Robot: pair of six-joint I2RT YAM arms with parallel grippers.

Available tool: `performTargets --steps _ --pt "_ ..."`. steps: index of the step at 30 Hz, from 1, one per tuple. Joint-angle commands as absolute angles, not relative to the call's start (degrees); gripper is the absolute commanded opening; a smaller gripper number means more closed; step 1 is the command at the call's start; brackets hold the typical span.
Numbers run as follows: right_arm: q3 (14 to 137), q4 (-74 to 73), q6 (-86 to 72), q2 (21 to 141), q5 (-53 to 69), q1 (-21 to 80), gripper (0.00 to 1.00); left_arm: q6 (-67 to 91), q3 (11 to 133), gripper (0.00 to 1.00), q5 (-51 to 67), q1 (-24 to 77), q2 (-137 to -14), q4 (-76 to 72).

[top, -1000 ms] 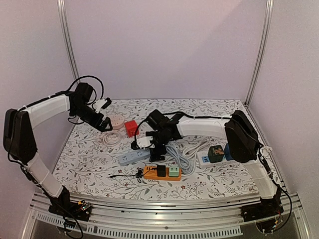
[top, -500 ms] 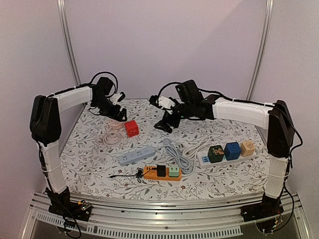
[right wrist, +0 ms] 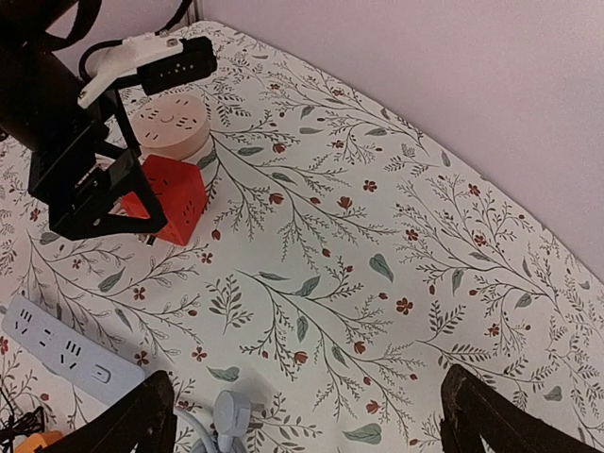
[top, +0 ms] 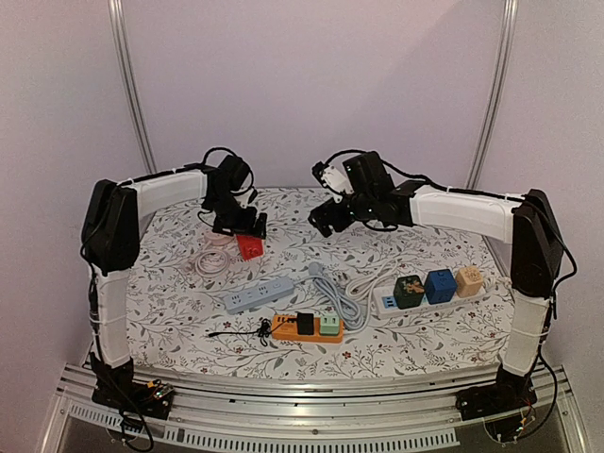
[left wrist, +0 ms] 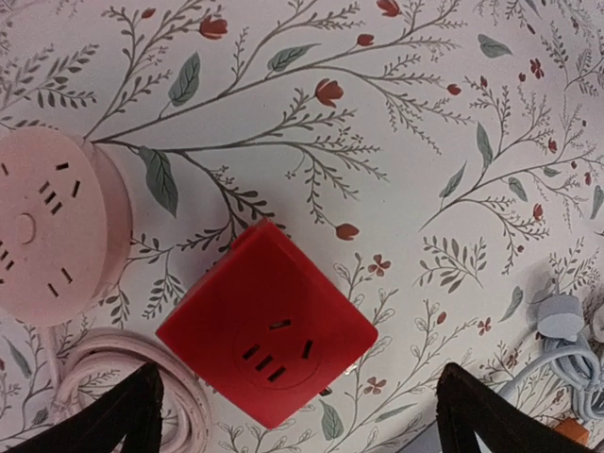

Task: Insert the plug
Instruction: Pick up the plug from the center of the board.

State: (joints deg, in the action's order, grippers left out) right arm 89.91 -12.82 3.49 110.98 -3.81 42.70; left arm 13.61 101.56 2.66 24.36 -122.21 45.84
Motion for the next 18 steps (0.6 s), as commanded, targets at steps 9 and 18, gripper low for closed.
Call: performTargets --steps 9,18 --pt "88.1 -13.0 -2.2 111.7 3.8 42.7 0.95 19.8 108.3 1.00 -3.6 26.2 -132.3 48.0" --pt "87.5 -13.1 -2.1 112.0 5.1 42.7 0.94 15.9 108.1 0.68 -2.7 26.2 -132.9 47.3"
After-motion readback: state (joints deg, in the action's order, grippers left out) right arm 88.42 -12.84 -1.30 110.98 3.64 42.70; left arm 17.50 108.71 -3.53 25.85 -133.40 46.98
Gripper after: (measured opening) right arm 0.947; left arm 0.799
